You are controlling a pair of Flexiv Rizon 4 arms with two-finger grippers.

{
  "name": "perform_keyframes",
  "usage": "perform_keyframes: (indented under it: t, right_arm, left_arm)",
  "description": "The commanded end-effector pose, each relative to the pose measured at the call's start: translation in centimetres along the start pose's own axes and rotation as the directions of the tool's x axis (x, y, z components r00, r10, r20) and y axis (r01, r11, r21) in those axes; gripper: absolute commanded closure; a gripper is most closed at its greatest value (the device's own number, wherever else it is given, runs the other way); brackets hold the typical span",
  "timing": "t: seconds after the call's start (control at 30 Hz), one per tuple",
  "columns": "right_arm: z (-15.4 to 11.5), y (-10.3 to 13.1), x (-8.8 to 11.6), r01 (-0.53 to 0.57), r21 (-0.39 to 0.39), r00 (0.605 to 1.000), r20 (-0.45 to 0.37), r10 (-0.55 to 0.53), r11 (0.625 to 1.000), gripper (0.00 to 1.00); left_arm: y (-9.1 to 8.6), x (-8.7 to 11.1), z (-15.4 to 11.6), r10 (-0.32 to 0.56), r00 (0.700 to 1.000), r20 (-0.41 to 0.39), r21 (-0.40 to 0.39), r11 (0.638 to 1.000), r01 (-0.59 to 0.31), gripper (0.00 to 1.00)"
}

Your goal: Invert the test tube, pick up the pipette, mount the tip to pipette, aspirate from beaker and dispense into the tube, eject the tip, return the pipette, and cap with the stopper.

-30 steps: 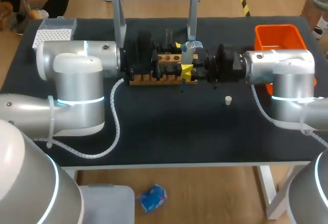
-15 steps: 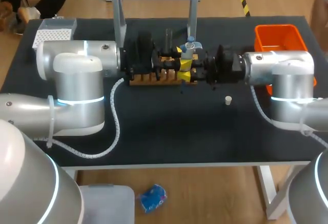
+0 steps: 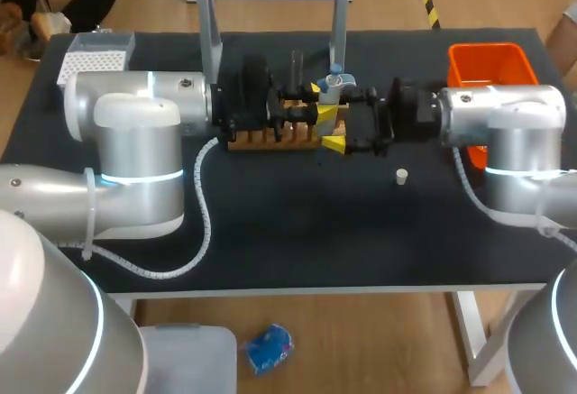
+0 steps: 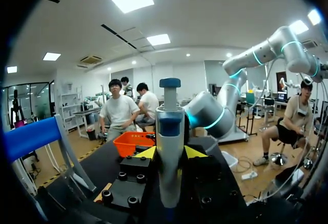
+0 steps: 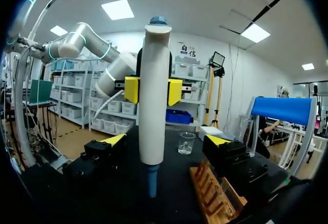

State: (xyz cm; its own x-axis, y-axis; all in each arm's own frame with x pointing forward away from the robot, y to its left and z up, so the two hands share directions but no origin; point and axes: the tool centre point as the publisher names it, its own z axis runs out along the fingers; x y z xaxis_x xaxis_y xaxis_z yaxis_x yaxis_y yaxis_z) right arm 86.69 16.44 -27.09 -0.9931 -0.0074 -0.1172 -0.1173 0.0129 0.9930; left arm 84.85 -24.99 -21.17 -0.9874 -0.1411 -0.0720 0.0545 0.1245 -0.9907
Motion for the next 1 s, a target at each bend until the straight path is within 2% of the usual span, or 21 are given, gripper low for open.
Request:
perform_keyframes:
  t: [0.03, 0.27, 0.43, 0.57, 0.77, 1.0]
  right_arm:
    - [-4.1, 1.0, 0.1, 0.010, 0.033, 1.000, 0.024, -0.011, 0.999, 0.00]
    - [-10.5, 1.2, -2.4, 0.033, 0.085, 0.991, 0.126, -0.043, 0.996, 0.00]
    - [-12.5, 1.6, -6.1, 0.063, 0.137, 0.979, 0.182, -0.088, 0.989, 0.00]
    - [-11.9, 2.1, -9.0, 0.070, 0.167, 0.970, 0.220, -0.106, 0.984, 0.00]
    - [-8.8, 3.5, -13.4, 0.062, 0.214, 0.948, 0.293, -0.125, 0.975, 0.00]
    - [-5.3, 6.2, -18.6, 0.036, 0.197, 0.926, 0.363, -0.107, 0.980, 0.00]
  left_arm:
    - [0.0, 0.2, 0.1, 0.002, 1.000, 0.007, 0.002, 1.000, -0.002, 1.00]
    - [0.0, 0.2, 0.1, 0.002, 1.000, 0.007, 0.002, 1.000, -0.002, 1.00]
    - [0.0, 0.2, 0.1, 0.002, 1.000, 0.007, 0.002, 1.000, -0.002, 1.00]
    - [0.0, 0.2, 0.1, 0.002, 1.000, 0.007, 0.002, 1.000, -0.002, 1.00]
    - [0.0, 0.2, 0.1, 0.002, 1.000, 0.007, 0.002, 1.000, -0.002, 1.00]
    - [0.0, 0.2, 0.1, 0.002, 1.000, 0.007, 0.002, 1.000, -0.002, 1.00]
